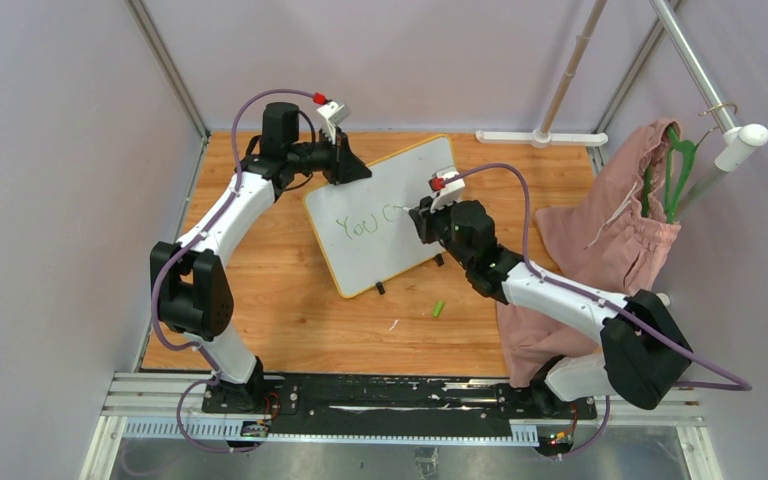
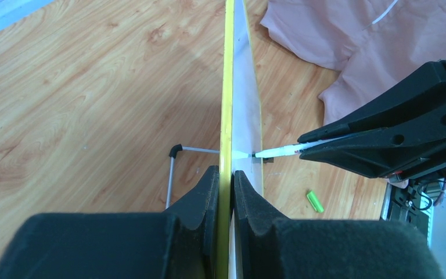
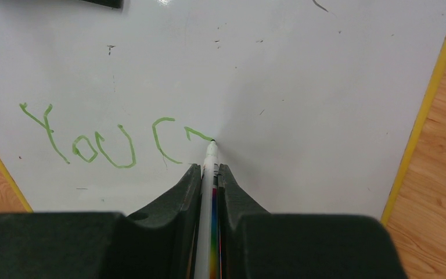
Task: Write a sentence on the whiteboard
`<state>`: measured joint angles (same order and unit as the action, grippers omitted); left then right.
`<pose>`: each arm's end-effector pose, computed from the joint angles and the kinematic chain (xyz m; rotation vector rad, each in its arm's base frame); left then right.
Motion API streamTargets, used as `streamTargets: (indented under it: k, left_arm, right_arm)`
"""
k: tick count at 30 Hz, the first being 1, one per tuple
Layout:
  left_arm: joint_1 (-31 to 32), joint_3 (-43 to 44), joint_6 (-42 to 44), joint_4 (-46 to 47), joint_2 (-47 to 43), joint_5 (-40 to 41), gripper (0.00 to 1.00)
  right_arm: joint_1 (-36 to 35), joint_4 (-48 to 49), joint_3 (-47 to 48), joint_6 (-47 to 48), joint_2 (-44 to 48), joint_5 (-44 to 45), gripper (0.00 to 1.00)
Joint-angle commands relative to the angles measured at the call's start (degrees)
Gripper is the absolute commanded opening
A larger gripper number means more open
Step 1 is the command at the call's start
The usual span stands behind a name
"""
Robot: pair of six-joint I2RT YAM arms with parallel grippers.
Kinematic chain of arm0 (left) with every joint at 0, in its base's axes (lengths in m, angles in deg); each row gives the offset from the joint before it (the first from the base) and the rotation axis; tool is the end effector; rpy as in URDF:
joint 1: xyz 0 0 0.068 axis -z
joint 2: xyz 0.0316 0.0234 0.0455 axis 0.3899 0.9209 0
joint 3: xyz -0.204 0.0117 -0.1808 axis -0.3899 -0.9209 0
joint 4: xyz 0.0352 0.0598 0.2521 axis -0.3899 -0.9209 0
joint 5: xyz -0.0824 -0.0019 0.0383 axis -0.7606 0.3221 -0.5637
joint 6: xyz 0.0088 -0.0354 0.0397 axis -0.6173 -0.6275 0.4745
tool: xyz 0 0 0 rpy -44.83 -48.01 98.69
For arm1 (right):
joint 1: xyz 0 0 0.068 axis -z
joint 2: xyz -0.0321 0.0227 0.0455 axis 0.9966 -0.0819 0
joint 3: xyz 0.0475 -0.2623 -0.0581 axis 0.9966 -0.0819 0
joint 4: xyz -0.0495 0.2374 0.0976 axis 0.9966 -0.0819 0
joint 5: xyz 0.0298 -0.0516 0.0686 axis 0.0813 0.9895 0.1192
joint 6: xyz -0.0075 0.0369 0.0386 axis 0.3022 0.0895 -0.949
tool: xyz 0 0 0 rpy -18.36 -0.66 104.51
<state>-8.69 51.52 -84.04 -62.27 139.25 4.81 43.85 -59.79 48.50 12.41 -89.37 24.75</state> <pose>0.3686 -0.1219 0.3350 0.7728 1.8399 -1.0517 0.2339 0.2001 0.2847 -0.3825 1.6205 0.5457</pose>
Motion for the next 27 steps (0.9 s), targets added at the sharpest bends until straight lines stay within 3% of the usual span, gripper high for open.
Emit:
streamTargets:
  k: [1, 27]
  left_arm:
    - [1.56, -1.93, 2.74, -0.61, -1.25, 0.14, 0.00]
    - [2.00, -2.10, 2.91, -0.87, -1.48, 0.29, 0.00]
  right_arm:
    - [1.02, -2.66, -1.04, 0.10, 1.30, 2.76, 0.00]
    - [-2.69, -3.06, 1.11, -0.83, -0.05, -2.21, 0.00]
